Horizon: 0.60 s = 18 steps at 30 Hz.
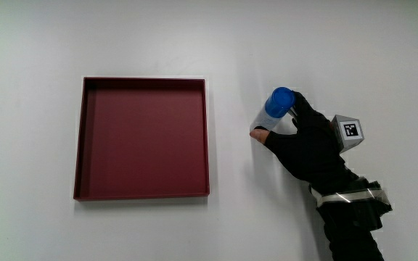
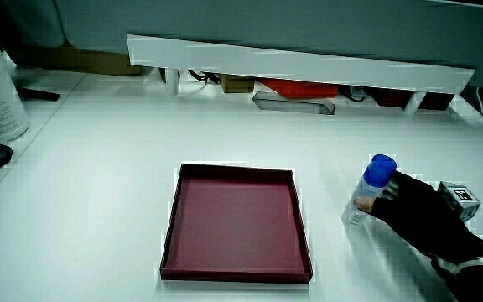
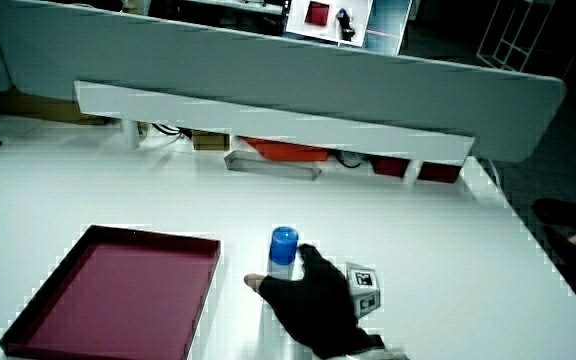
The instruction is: Pick glue from desk
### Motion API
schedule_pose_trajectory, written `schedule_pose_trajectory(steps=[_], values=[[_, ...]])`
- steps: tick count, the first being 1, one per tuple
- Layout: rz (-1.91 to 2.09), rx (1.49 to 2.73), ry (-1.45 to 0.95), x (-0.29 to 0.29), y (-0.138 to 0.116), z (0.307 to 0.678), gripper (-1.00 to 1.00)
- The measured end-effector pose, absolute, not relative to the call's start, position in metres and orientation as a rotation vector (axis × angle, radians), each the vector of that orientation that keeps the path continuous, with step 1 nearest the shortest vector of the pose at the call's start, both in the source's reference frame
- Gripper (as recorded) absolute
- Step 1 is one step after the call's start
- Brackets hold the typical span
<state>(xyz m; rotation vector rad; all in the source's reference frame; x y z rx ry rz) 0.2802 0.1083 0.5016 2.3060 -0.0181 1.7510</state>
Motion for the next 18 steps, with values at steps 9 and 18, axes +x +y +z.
schedule_pose_trajectory(steps=[9,18], values=[[1.628,2.285,0.004,0.271,0.062,0.512,0.00],[1.707,2.135,0.080,0.252,0.020,0.529,0.00]])
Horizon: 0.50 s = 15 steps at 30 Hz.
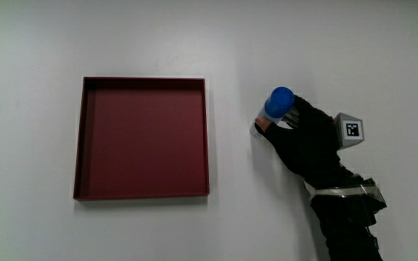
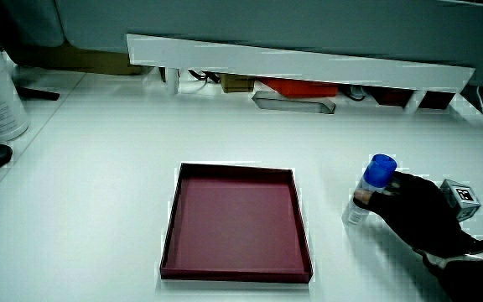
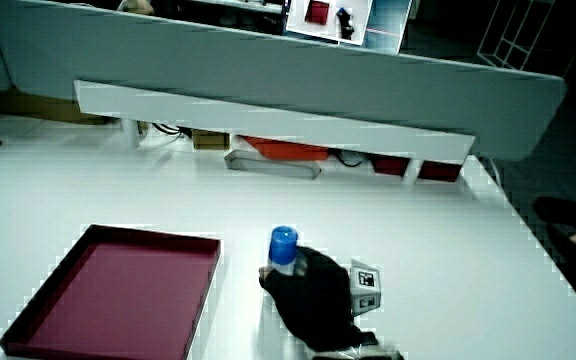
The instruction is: Pick glue from desk
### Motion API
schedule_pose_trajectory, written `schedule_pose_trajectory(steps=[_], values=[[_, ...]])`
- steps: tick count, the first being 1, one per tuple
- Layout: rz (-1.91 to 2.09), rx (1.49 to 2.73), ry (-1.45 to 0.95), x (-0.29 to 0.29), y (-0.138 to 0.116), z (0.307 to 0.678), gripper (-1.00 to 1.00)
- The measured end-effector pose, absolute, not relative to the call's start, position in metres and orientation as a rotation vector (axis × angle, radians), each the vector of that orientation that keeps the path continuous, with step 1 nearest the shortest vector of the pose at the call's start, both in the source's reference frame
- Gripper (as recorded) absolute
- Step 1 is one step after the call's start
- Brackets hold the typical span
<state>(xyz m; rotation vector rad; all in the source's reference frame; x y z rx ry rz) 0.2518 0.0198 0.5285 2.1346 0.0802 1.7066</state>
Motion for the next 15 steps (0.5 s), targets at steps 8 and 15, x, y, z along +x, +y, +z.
schedule_pose_trajectory(steps=[8,15], values=[[1.790,2.054,0.089,0.234,0.000,0.534,0.00],[1.840,2.050,0.095,0.234,-0.004,0.541,0.25]])
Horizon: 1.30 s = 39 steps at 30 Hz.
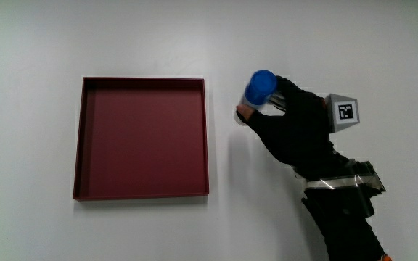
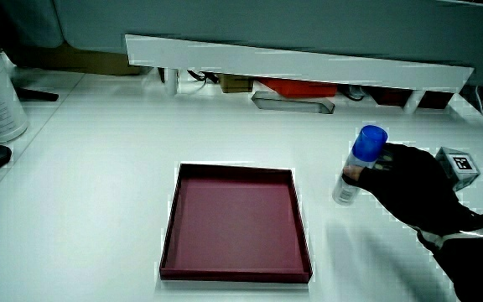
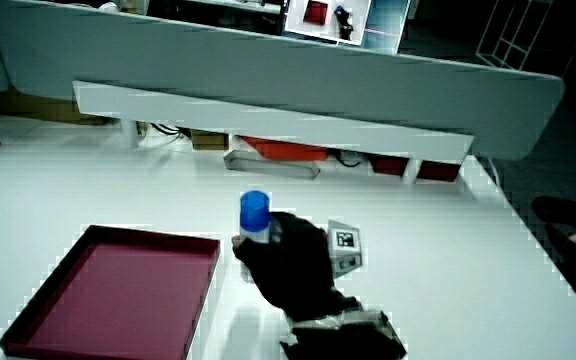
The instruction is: Pick glue from desk
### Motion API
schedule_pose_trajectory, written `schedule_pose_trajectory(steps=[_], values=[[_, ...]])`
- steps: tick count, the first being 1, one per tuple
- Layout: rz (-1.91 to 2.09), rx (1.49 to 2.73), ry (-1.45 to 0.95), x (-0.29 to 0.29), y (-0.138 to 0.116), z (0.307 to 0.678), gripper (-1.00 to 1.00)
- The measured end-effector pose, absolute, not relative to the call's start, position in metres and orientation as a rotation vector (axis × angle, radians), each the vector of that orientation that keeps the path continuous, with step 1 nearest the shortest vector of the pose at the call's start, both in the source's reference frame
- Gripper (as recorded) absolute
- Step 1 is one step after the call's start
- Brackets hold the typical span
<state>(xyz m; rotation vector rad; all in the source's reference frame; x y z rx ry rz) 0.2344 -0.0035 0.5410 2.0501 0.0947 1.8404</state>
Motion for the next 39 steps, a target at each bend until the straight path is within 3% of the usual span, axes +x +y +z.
schedule_pose_trajectory(steps=[18,30,35,39], values=[[1.967,2.161,0.135,0.237,-0.003,0.541,1.00],[1.902,2.285,-0.008,0.221,-0.021,0.504,1.00],[1.899,2.292,-0.119,0.201,-0.035,0.481,1.00],[1.968,2.225,-0.214,0.175,-0.044,0.458,1.00]])
